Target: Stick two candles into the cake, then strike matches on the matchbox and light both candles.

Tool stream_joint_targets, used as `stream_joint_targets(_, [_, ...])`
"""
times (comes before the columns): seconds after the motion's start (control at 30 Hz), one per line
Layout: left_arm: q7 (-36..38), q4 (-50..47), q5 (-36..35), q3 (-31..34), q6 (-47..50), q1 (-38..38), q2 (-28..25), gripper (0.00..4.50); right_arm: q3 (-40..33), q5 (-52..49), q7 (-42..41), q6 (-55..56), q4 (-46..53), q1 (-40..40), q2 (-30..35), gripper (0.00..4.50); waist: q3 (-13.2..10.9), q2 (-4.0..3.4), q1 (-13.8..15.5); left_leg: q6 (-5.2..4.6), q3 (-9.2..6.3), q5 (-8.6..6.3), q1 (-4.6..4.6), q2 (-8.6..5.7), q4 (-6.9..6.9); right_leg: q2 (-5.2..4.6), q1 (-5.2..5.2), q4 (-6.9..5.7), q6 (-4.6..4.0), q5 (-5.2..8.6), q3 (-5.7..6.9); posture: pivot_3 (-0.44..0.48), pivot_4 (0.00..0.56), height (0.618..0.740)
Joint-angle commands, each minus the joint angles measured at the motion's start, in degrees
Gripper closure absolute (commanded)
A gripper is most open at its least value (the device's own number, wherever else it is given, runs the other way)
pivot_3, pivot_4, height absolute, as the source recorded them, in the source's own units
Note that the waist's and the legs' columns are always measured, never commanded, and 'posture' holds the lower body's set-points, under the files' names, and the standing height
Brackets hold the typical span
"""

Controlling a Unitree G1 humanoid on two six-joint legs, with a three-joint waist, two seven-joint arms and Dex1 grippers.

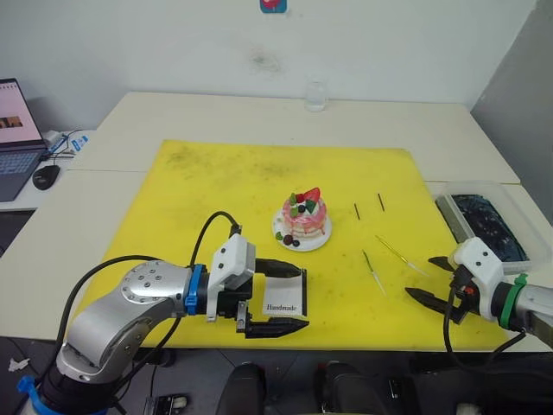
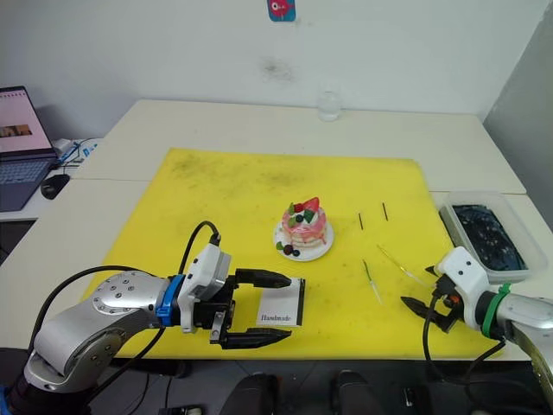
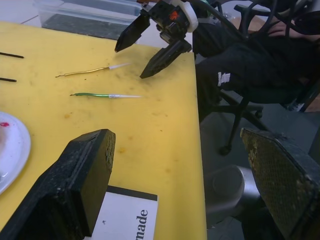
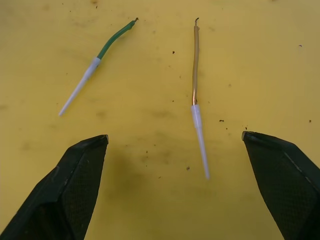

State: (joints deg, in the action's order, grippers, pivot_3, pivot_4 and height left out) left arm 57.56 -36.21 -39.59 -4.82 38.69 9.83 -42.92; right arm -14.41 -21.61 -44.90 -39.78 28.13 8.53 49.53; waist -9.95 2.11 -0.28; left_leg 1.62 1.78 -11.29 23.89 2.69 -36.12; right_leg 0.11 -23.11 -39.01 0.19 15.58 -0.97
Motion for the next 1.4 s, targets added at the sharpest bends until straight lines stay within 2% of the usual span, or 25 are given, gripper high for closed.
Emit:
stream_joint_targets(0.03, [-0.79, -1.69, -1.40, -0.12, 0.47, 1.65, 0.30, 0.04, -0.01, -0.46, 0.08, -0.59, -0.42, -1.86, 0.49, 0.00, 0.00, 0.00, 0.02, 0.00, 0.00, 0.00, 0.00, 0.00, 0.00, 0.00, 0.00, 0.00, 0.00, 0.00, -0.01, 0.000, 0.150, 0.740])
stream_joint_targets(0.17, [-0.93, -1.81, -1.96, -0.41, 0.96, 2.08, 0.30, 0.04, 0.61, -0.61, 0.74, -3.35, -1.53, -3.21, 0.35, 0.00, 0.00, 0.00, 0.01, 0.00, 0.02, 0.00, 0.01, 0.00, 0.00, 0.00, 0.00, 0.01, 0.00, 0.00, -0.01, 0.000, 0.150, 0.740])
stream_joint_targets(0.27, [-0.88, -1.63, -1.85, -0.69, 0.87, 2.37, 0.27, 0.00, 1.22, -0.54, 0.70, -4.71, -1.71, -3.17, 0.56, 0.61, 0.00, 0.00, 0.02, 0.00, -0.01, 0.00, 0.01, 0.00, 0.01, 0.01, 0.00, 0.01, 0.00, 0.00, 0.01, 0.000, 0.150, 0.740])
stream_joint_targets(0.6, [-1.44, -1.23, -2.01, -0.67, 1.18, 2.47, 0.48, 0.00, 1.26, -2.71, 1.86, -8.67, -0.46, -2.30, -0.62, 4.25, 0.00, 0.00, 0.02, 0.00, 0.00, 0.00, 0.01, 0.01, 0.00, 0.01, 0.00, 0.01, 0.00, 0.00, -0.01, 0.000, 0.150, 0.740])
stream_joint_targets(0.63, [-1.51, -1.15, -1.94, -0.70, 1.15, 2.39, 0.53, 0.00, 1.04, -3.05, 1.87, -8.78, -0.42, -2.29, -0.75, 4.48, 0.00, 0.00, 0.02, 0.00, 0.00, 0.00, 0.01, 0.00, 0.00, 0.01, 0.00, 0.01, 0.00, 0.00, 0.00, 0.000, 0.150, 0.740])
stream_joint_targets(0.83, [-3.93, -0.56, -1.95, -0.35, 2.08, 1.51, 1.15, 0.00, -1.85, -5.41, 1.49, -9.47, 0.76, -1.66, -0.73, 4.48, 0.00, 0.00, 0.03, 0.00, -0.01, 0.00, 0.01, 0.01, 0.01, 0.01, 0.00, 0.01, 0.00, 0.00, 0.00, 0.000, 0.150, 0.740])
stream_joint_targets(1.0, [-7.43, 0.98, -4.16, 1.26, 4.99, 1.81, 3.13, 0.00, -8.28, -10.94, 1.57, -12.22, 4.39, -0.94, -1.71, 4.48, 0.00, 0.00, 0.05, 0.00, -0.01, 0.00, 0.02, 0.02, 0.01, 0.00, 0.00, 0.01, 0.01, 0.00, 0.00, 0.000, 0.150, 0.740])
stream_joint_targets(1.1, [-9.41, 2.25, -6.73, 2.38, 7.62, 2.63, 4.27, 0.00, -13.60, -17.60, 2.85, -15.82, 8.62, -2.18, -3.40, 4.48, 0.00, 0.00, 0.05, 0.00, -0.04, 0.00, 0.01, 0.01, 0.01, 0.01, 0.00, 0.01, 0.01, 0.00, 0.02, 0.000, 0.150, 0.740])
stream_joint_targets(1.27, [-12.16, 4.52, -10.74, 2.75, 11.55, 5.62, 6.73, 0.00, -18.62, -32.66, 9.60, -21.73, 13.59, -9.35, -6.21, 4.48, 0.00, 0.00, -0.01, 0.00, -0.08, 0.00, 0.01, 0.01, 0.00, 0.07, 0.01, -0.01, 0.06, -0.03, 0.02, 0.000, 0.150, 0.740])
stream_joint_targets(1.4, [-21.77, 8.77, -26.00, 6.11, 18.02, 12.05, 16.15, 0.00, -15.73, -50.99, 20.20, -21.96, 15.27, -17.05, -8.06, 4.48, -0.02, 0.04, 0.02, -0.01, -0.10, 0.00, 0.06, 0.01, -0.04, 0.06, 0.04, 0.00, 0.09, -0.06, 0.01, 0.000, 0.150, 0.740])
